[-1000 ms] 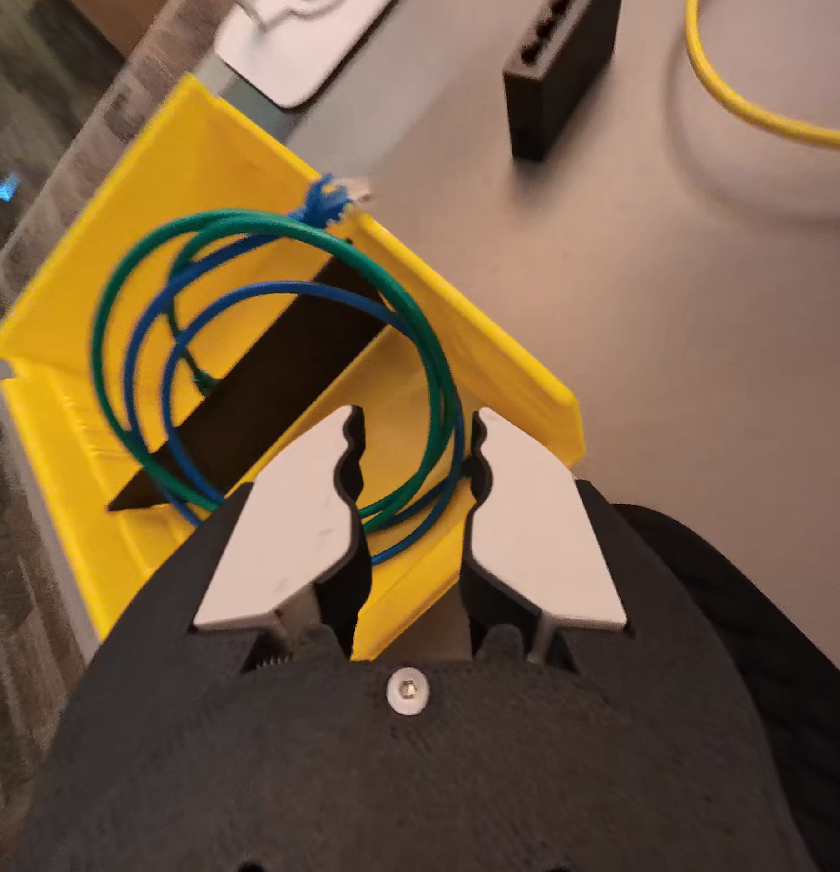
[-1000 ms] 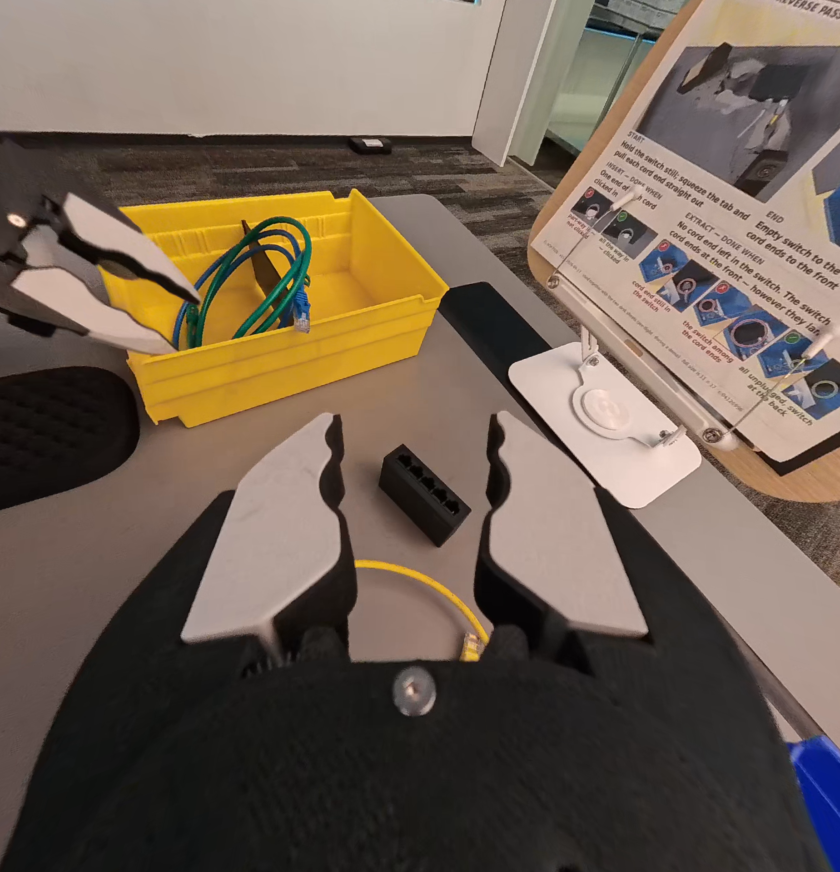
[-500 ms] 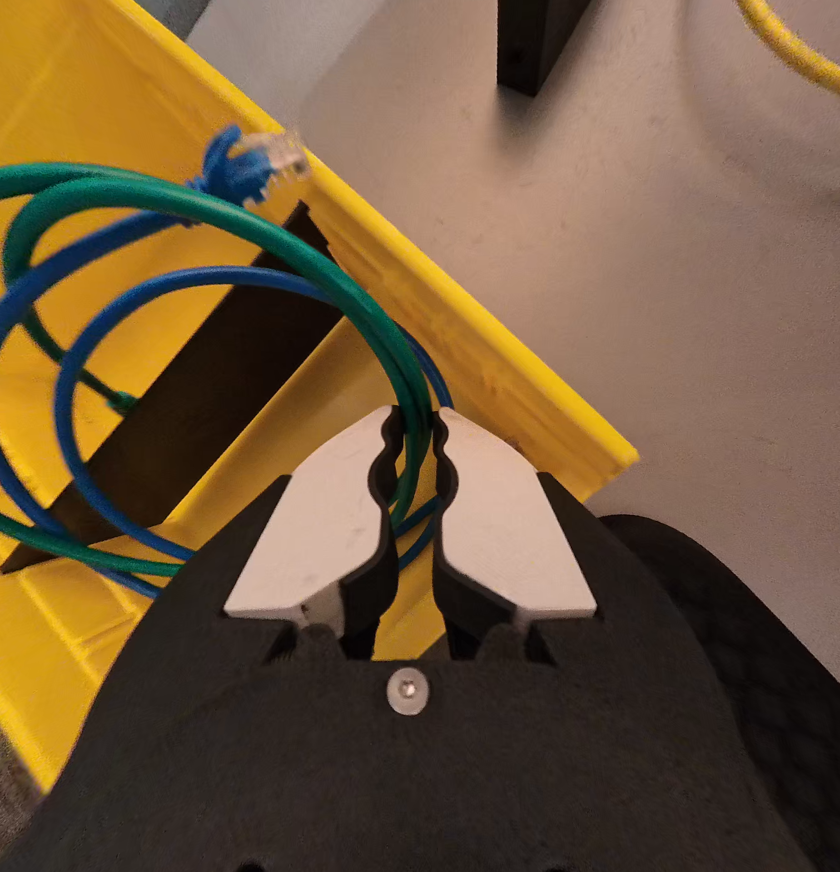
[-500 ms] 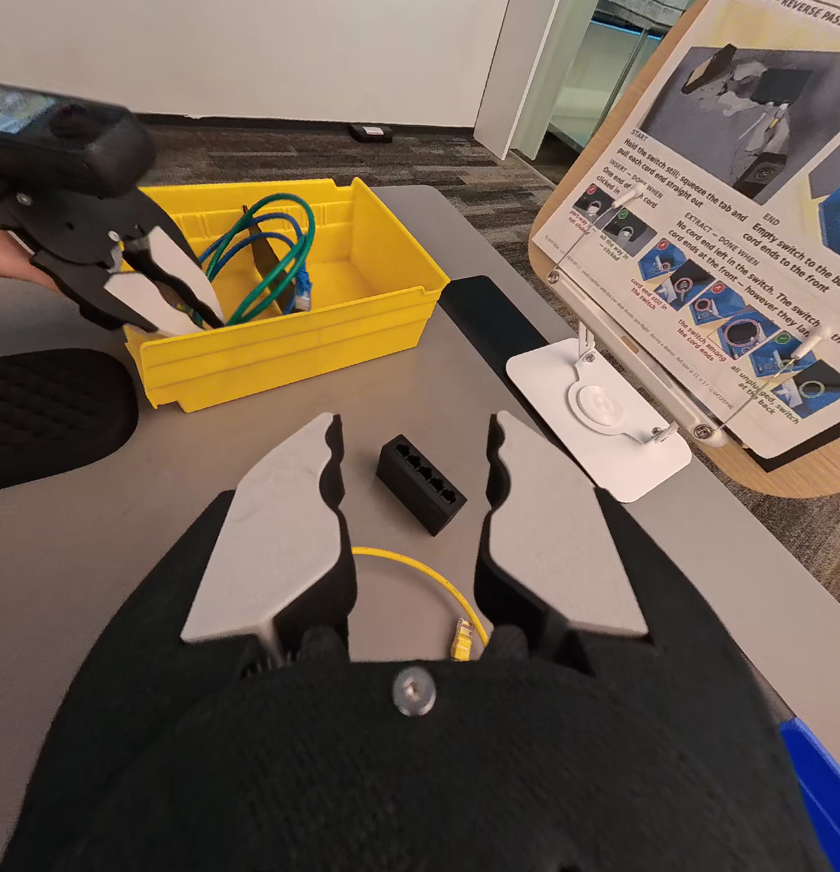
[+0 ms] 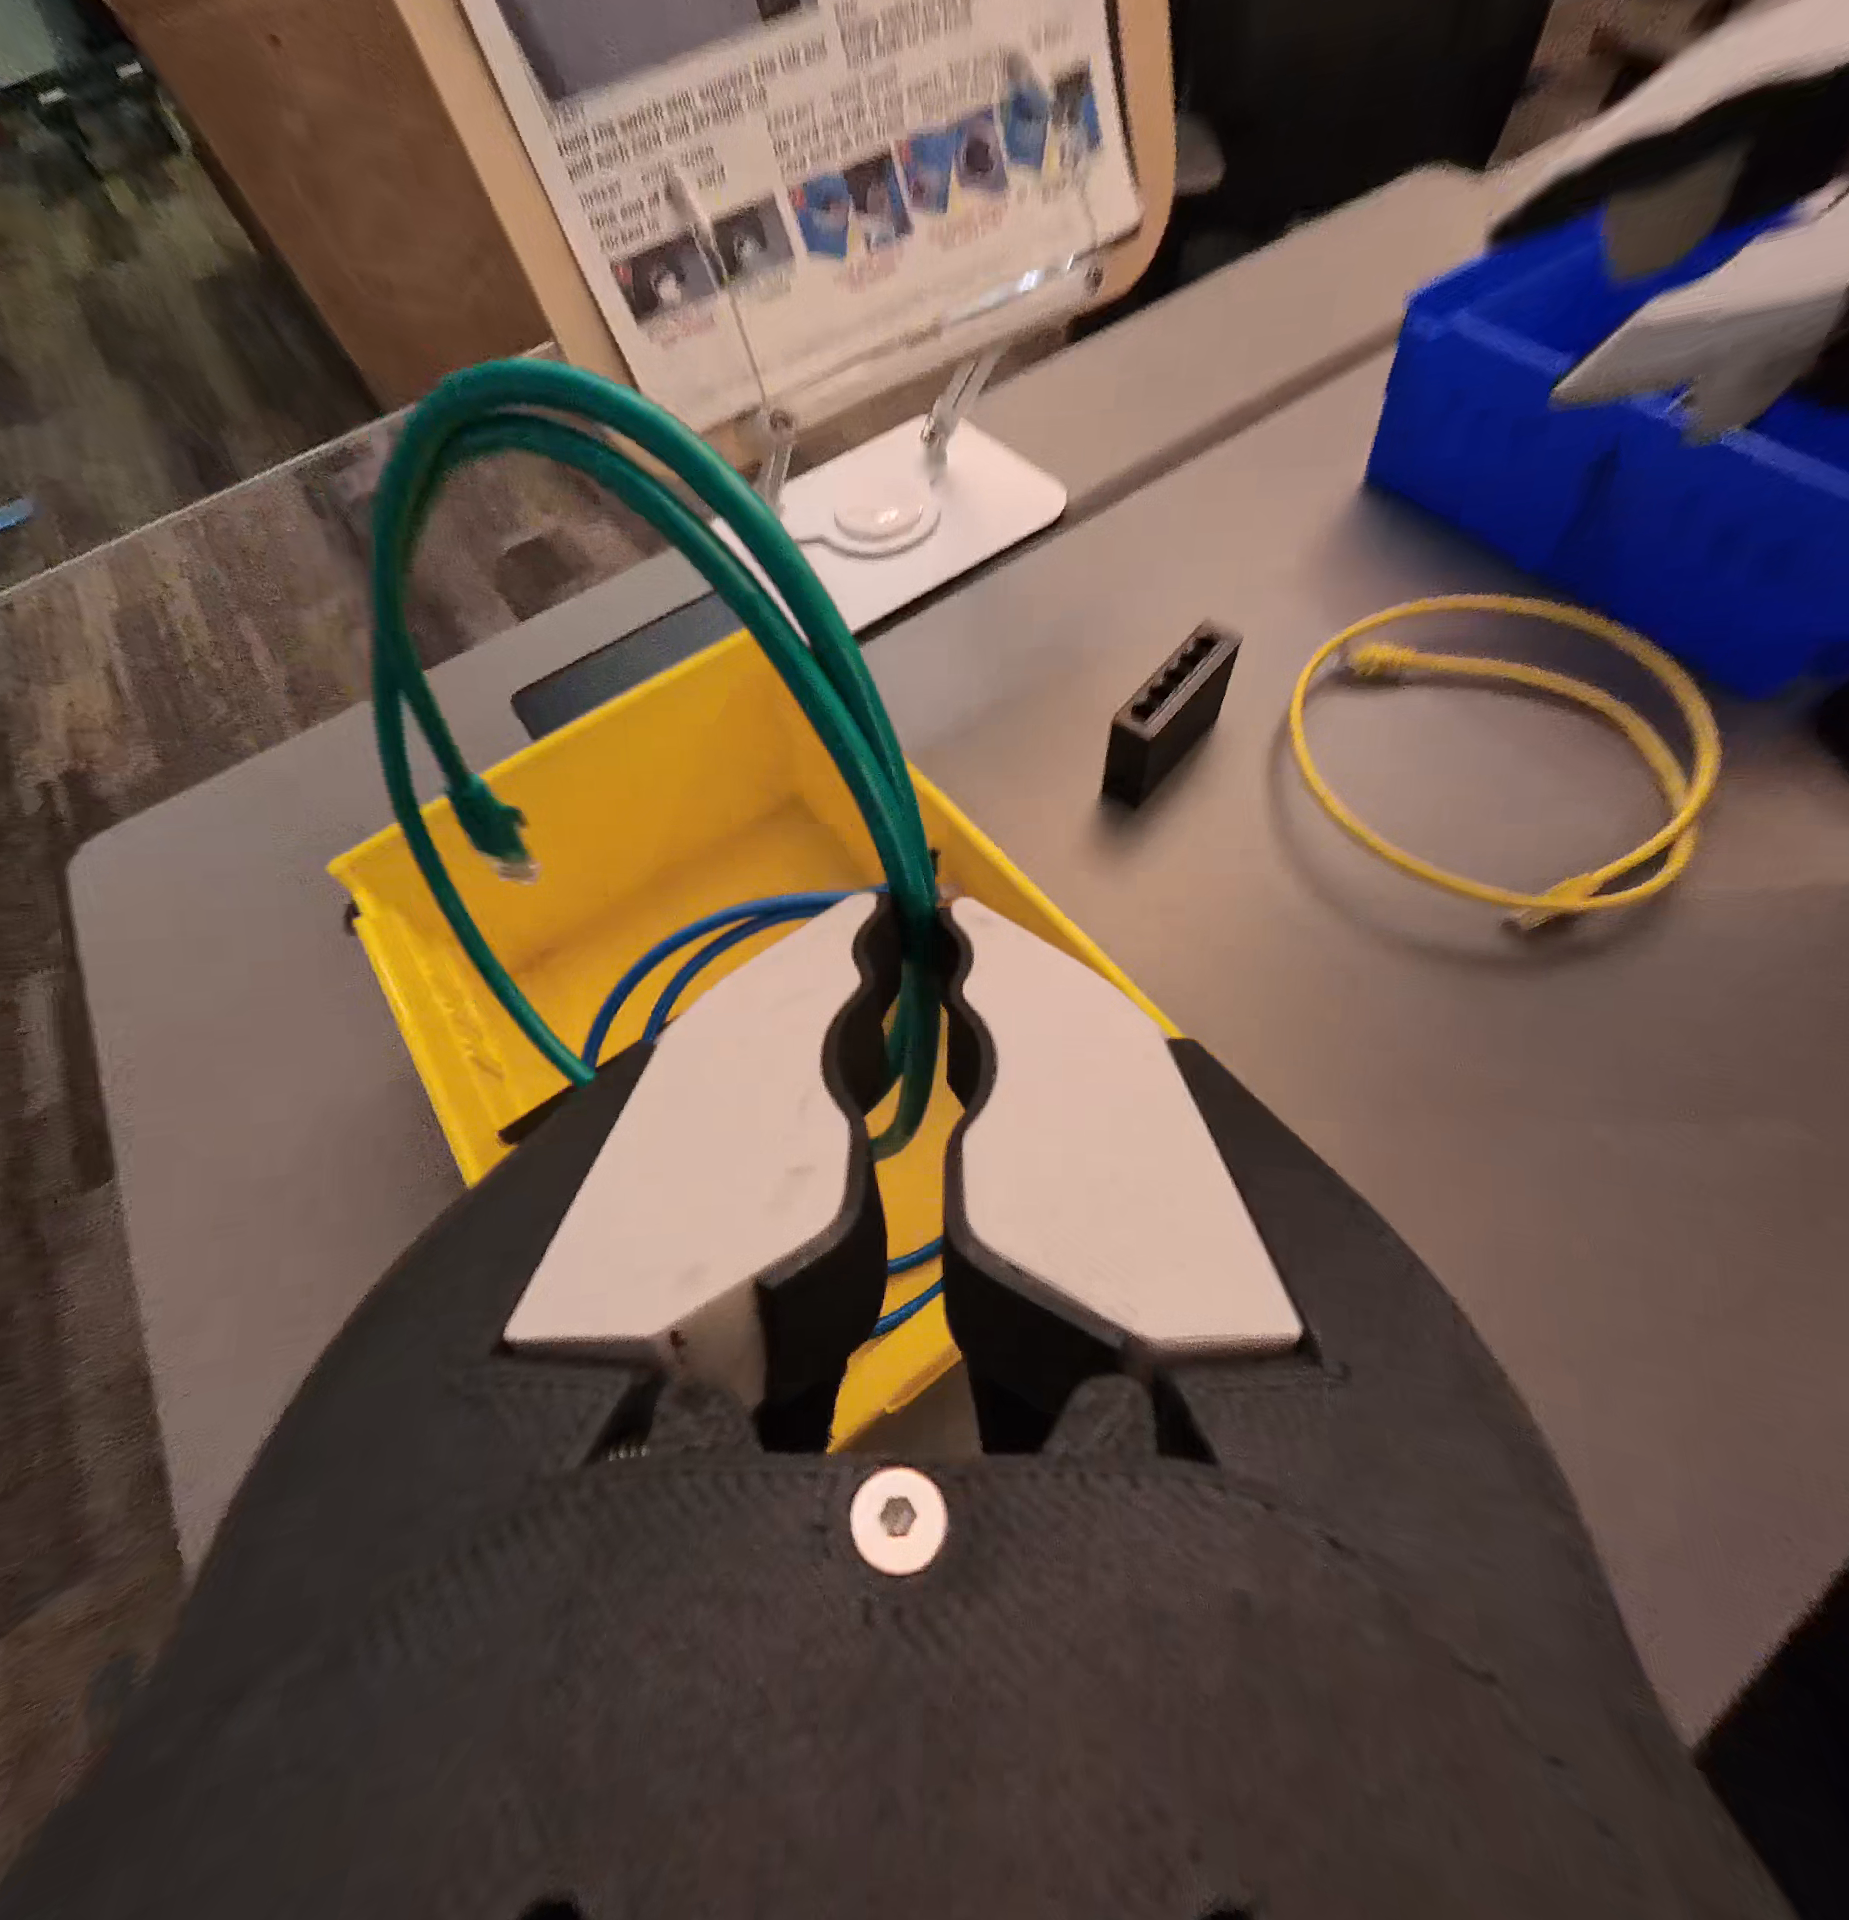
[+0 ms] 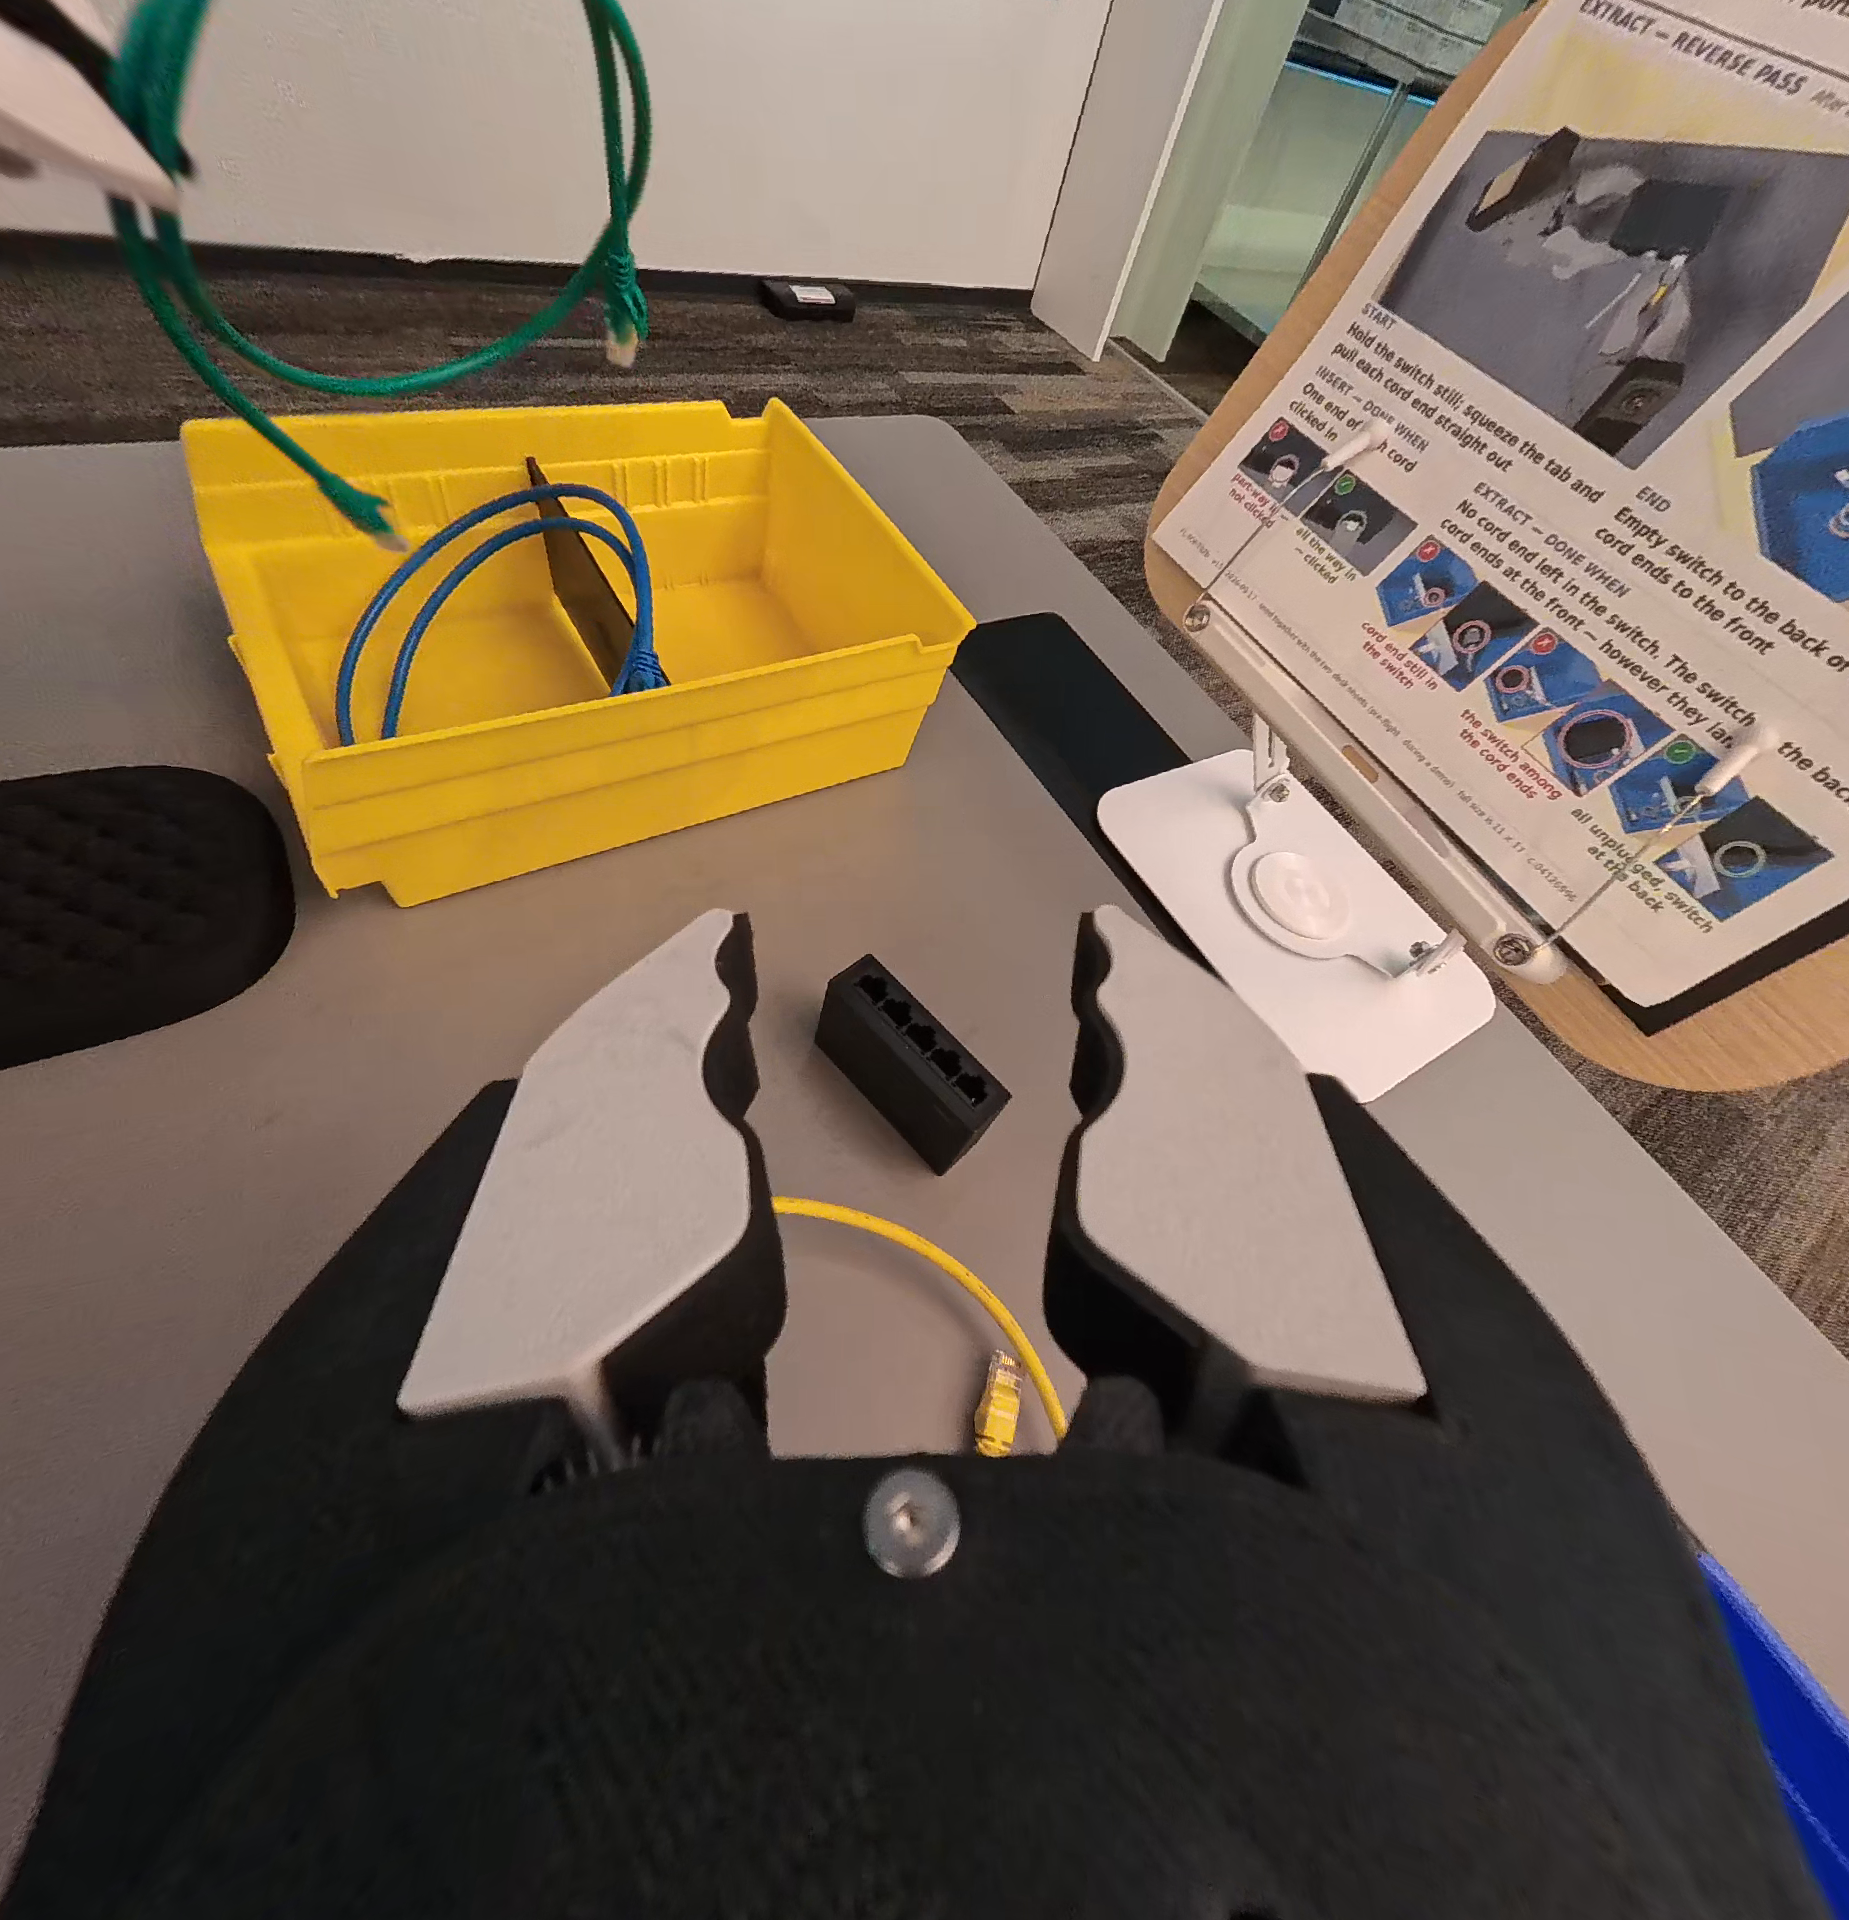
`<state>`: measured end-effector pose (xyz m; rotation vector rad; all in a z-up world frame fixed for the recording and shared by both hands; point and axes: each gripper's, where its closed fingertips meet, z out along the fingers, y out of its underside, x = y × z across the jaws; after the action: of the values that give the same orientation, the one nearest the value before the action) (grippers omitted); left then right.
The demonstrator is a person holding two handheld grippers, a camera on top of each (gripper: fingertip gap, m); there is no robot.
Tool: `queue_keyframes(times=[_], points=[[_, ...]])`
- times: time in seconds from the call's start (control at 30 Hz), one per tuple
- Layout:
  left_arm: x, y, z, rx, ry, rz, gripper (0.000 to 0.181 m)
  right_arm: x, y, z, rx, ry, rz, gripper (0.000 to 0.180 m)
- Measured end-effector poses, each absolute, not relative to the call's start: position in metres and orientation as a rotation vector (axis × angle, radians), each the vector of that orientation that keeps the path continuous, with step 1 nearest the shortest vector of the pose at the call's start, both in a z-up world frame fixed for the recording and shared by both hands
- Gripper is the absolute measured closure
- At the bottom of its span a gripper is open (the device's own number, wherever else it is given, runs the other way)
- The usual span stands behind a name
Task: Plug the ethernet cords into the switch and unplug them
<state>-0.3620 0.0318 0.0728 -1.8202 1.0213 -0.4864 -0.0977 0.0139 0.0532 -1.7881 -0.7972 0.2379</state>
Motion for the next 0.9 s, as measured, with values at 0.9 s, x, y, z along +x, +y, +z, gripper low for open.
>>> queue_keyframes(times=[0.9], points=[[-0.079,-0.114,-0.071,-1.432,1.933,-0.014,0.176,0.108,-0.068,0.146,-1.697,-0.294,0.02,0.12]])
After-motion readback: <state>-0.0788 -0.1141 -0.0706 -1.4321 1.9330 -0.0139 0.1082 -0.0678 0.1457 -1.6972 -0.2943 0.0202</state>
